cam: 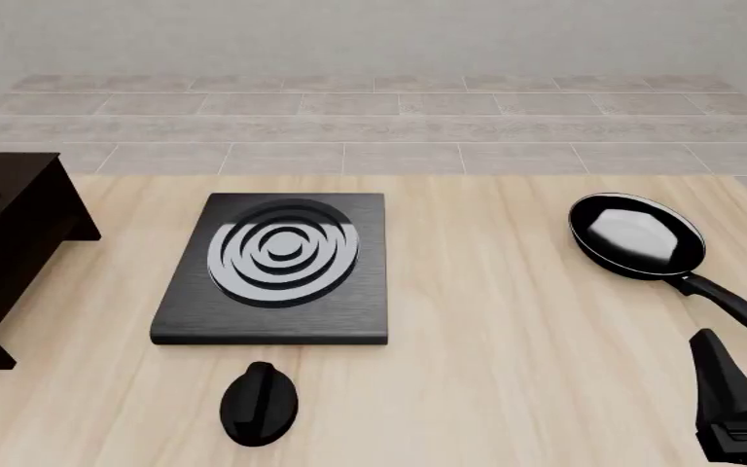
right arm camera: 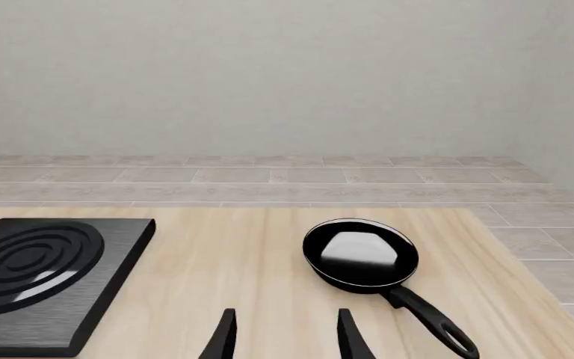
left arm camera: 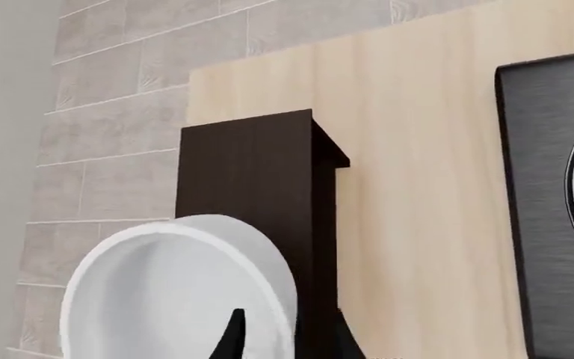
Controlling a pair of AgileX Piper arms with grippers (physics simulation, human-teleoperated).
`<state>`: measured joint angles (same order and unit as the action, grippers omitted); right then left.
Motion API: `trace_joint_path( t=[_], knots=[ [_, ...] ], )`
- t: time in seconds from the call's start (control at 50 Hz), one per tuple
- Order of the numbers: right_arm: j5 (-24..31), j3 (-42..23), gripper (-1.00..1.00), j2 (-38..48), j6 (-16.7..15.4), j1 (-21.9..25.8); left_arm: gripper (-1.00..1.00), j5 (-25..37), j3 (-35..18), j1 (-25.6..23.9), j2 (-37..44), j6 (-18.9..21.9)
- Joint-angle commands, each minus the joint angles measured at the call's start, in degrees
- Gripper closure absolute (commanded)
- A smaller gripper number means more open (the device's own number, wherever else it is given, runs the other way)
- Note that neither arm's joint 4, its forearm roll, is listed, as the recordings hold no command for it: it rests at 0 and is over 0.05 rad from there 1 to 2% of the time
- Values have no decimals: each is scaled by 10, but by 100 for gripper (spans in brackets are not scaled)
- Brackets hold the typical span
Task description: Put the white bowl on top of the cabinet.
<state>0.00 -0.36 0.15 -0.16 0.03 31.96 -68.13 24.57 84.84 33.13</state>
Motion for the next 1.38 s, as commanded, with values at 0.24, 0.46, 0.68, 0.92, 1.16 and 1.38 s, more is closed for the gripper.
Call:
trace_joint_path(
  t=[0.24,0.46,0.68,0.92,1.16,1.38],
  knots=[
    [0,0,-100,0,0,0,-100,15,-23,10,2,-4],
    [0,0,-100,0,0,0,-100,45,-60,-17,-25,-30],
    [0,0,-100,0,0,0,-100,56,-73,-31,-47,-27],
    [0,0,-100,0,0,0,-100,71,-74,-60,-125,-54],
    [0,0,-100,0,0,0,-100,22,16,-75,-254,-61],
    [0,0,-100,0,0,0,-100,1,69,-126,-374,-108]
  ],
)
